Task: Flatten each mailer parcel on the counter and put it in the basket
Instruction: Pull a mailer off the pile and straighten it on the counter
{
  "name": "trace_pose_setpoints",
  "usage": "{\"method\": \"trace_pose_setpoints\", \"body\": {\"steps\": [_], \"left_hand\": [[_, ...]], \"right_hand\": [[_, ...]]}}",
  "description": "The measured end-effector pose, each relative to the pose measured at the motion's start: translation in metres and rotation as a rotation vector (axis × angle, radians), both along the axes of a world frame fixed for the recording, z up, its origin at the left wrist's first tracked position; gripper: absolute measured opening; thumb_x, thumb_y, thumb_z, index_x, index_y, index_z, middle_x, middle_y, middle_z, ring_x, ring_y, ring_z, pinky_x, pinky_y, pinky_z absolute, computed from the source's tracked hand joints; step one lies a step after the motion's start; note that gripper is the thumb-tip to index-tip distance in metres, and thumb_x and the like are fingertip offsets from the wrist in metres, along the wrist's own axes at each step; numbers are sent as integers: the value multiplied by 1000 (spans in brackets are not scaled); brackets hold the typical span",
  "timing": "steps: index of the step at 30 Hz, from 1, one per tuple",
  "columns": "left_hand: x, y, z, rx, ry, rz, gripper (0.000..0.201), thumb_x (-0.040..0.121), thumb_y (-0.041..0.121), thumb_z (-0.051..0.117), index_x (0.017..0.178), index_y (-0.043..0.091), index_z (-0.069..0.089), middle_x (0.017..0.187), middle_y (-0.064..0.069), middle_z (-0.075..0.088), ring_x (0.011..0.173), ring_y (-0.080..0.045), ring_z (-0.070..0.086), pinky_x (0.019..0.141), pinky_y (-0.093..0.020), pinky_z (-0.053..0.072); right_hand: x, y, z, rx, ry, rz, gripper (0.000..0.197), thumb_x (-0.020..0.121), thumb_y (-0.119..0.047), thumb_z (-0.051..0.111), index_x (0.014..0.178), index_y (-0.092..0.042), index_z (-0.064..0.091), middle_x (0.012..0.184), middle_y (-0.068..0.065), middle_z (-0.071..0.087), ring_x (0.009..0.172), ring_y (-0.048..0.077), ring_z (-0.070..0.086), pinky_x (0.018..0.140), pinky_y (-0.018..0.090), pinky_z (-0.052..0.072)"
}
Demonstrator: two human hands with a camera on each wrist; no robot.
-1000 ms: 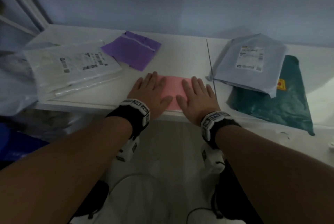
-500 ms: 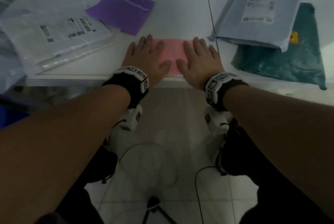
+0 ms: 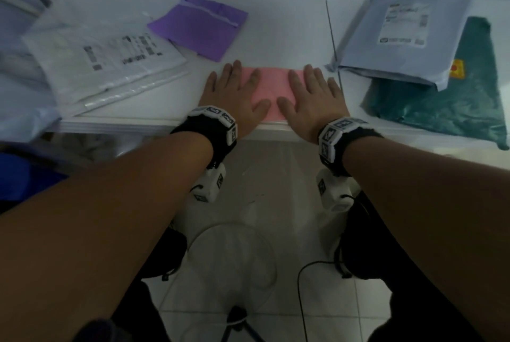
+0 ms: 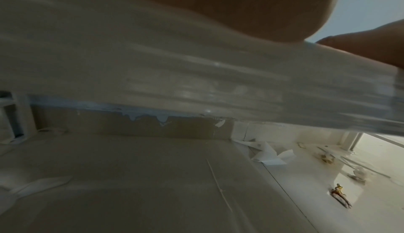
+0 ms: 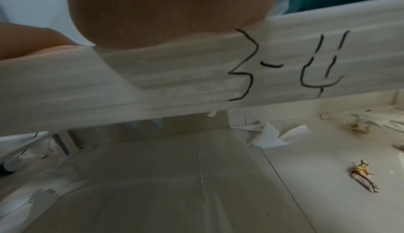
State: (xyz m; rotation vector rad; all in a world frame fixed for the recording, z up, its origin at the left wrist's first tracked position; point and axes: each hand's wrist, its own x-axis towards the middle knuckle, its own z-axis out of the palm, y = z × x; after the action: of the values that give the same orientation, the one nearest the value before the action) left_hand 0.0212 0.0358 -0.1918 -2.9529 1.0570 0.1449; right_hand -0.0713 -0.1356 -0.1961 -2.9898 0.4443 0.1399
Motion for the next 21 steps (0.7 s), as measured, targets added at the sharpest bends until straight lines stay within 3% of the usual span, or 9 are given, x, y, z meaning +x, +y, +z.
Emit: {"method": "trace_pose_setpoints", "body": {"steps": [21], "left_hand": [[4,1,-4,-20,-57,-18,75,89,66,22,153,30,8,161,-11,4,148,-29,7,118,-50,8]], "right_hand": [[-2,4,5,29,-35,-6,74,93,-63,17,157,-26,9,165,9,4,152,25,3,122,49,4]]}}
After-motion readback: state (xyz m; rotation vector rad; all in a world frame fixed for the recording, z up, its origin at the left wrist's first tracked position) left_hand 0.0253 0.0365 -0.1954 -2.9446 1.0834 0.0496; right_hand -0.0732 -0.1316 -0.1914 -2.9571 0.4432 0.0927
